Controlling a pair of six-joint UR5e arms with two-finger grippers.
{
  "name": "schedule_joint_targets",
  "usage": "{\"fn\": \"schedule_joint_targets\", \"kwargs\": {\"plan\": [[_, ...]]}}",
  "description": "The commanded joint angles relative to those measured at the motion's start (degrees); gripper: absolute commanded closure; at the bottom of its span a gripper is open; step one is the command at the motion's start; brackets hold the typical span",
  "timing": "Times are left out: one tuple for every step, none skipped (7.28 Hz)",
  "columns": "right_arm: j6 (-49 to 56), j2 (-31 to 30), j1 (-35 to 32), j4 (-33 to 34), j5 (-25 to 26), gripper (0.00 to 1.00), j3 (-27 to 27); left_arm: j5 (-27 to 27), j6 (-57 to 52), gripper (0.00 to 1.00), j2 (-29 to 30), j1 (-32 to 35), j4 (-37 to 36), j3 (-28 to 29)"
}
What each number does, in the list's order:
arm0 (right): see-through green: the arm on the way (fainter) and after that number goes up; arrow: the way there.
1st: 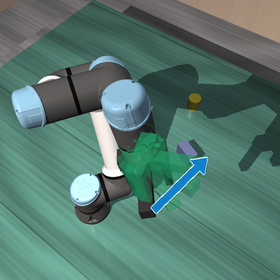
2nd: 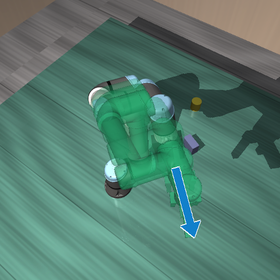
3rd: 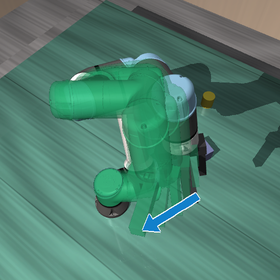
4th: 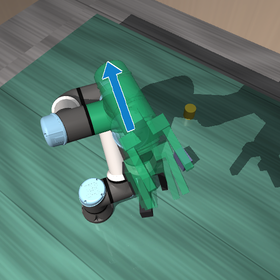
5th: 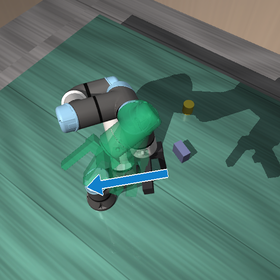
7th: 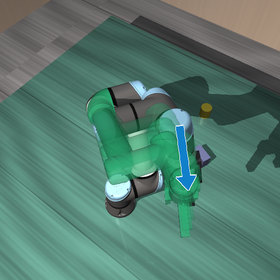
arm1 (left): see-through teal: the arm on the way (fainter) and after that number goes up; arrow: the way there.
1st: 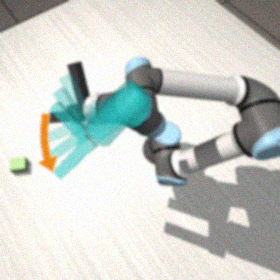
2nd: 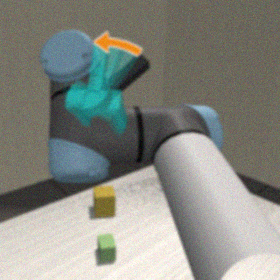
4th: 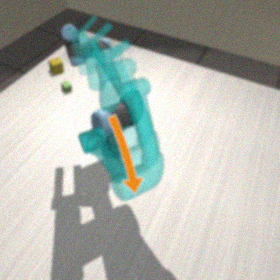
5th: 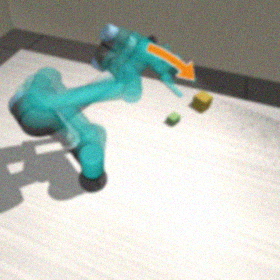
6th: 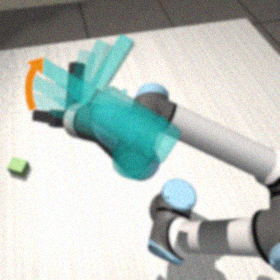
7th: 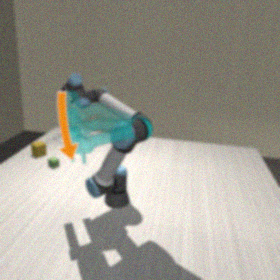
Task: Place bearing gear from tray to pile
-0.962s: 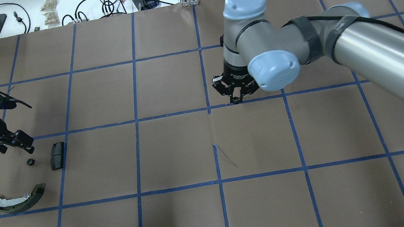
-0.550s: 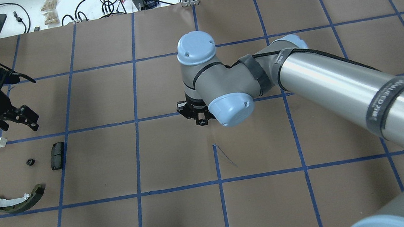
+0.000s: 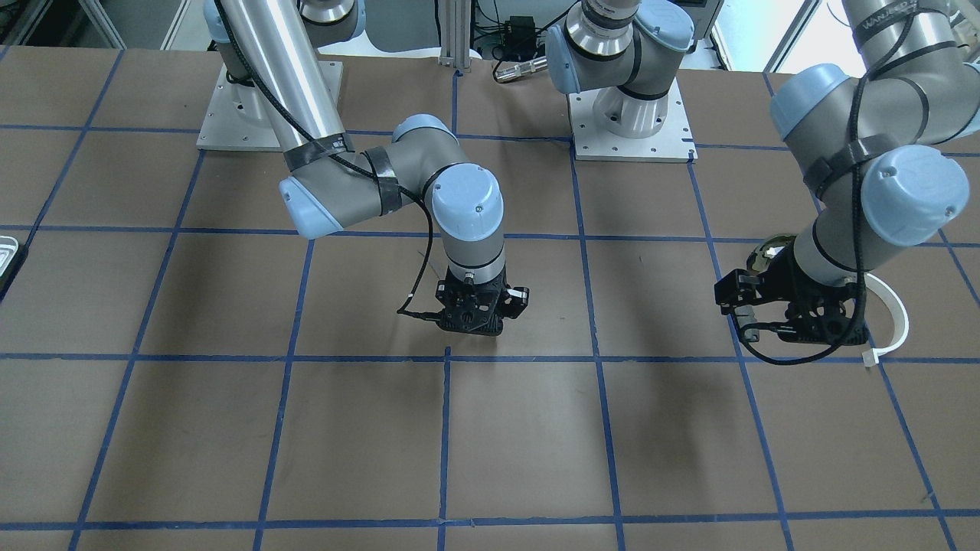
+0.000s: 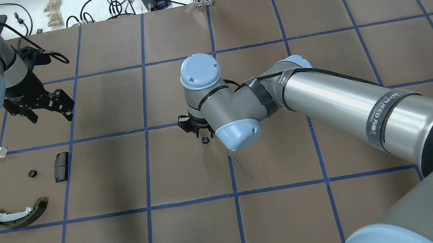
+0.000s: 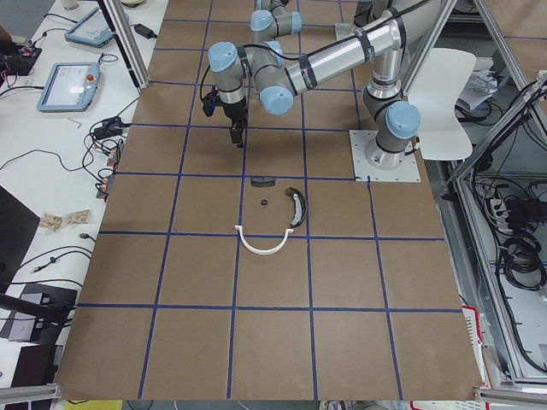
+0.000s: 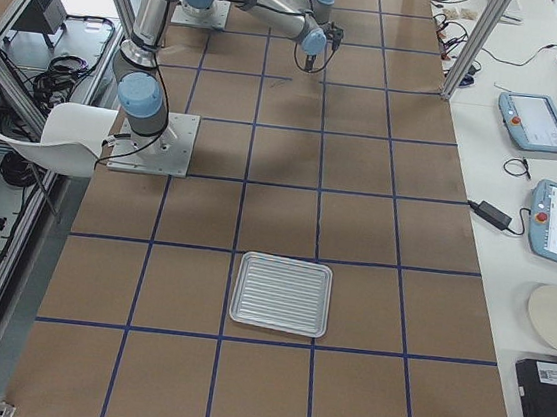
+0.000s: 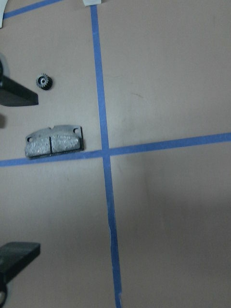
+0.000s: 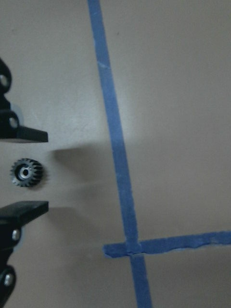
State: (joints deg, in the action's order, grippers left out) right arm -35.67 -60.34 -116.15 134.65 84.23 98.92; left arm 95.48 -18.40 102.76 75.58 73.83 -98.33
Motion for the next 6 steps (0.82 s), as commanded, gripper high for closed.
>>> {"fn": "schedule_joint_targets", "kwargs": {"plan": [[8.72, -4.32, 5.46, -0.67, 0.76, 0.00, 0.48, -2.05, 4.68, 0.00, -0.46, 6.13, 0.35, -0.02], [16.86, -8.44, 9.84, -7.31, 1.11, 0.00, 0.49, -2.14, 7.74, 0.00, -0.02, 9.20, 0.35, -0.02], [22.95, -13.27, 15.89, -14.25, 1.11, 0.00, -0.47, -2.40, 12.38, 0.00, 1.03, 13.15, -0.26, -0.02], [30.32, -18.53, 21.52, -24.33, 1.20, 0.00, -1.35, -2.58, 16.43, 0.00, 1.56, 16.32, -0.44, -0.11], [37.27, -22.94, 25.14, -29.30, 3.90, 0.00, -2.84, -5.45, 20.47, 0.00, 2.17, 18.88, -0.62, -0.11], [39.69, -27.25, 25.79, -33.09, 8.71, 0.00, -4.77, -9.31, 27.21, 0.00, 2.62, 22.12, -2.62, -0.63]]}}
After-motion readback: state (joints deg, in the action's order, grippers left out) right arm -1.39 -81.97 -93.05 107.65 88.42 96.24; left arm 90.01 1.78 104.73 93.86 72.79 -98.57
